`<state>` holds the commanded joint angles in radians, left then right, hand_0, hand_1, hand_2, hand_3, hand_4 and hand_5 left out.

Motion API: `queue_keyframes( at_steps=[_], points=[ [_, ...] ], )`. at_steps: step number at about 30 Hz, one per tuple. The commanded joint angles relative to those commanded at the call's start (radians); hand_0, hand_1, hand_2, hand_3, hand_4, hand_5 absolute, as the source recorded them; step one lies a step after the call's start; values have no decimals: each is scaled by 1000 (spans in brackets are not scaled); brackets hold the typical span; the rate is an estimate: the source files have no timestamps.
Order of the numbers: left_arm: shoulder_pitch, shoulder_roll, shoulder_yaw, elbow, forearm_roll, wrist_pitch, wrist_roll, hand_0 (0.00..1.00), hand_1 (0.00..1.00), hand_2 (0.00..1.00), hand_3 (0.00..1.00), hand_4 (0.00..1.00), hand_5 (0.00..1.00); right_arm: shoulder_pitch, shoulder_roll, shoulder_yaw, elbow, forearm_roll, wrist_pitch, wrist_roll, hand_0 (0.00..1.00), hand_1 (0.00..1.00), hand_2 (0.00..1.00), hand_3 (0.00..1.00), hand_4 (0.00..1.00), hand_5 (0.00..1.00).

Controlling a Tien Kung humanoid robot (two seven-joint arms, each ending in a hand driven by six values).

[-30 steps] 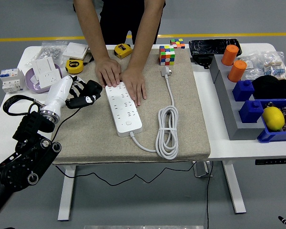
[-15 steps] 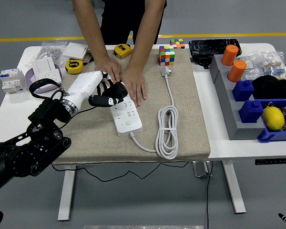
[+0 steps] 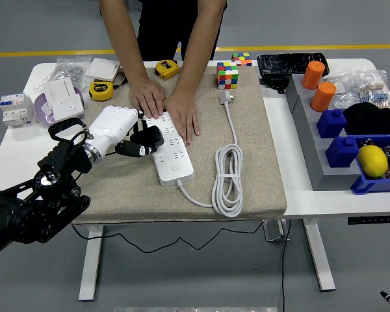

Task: Pick up the plug,place it near the board,insert it into the board,press the button

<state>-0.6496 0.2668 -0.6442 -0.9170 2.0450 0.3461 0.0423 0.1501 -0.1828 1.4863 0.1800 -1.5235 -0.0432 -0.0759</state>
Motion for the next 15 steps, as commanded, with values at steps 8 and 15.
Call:
queue_keyframes(
  at_steps=[8, 15],
  points=[
    [-11, -16, 18, 27, 10, 5, -6, 453, 338, 370, 476, 641, 3, 1, -1, -5, 0, 2, 0, 0, 998, 839, 742, 748, 998, 833],
    [-19, -32, 21, 68, 10, 14, -13, 457, 351, 380, 494, 666, 2, 1, 0, -6, 0, 3, 0, 0, 998, 840, 742, 748, 998, 834]
  ],
)
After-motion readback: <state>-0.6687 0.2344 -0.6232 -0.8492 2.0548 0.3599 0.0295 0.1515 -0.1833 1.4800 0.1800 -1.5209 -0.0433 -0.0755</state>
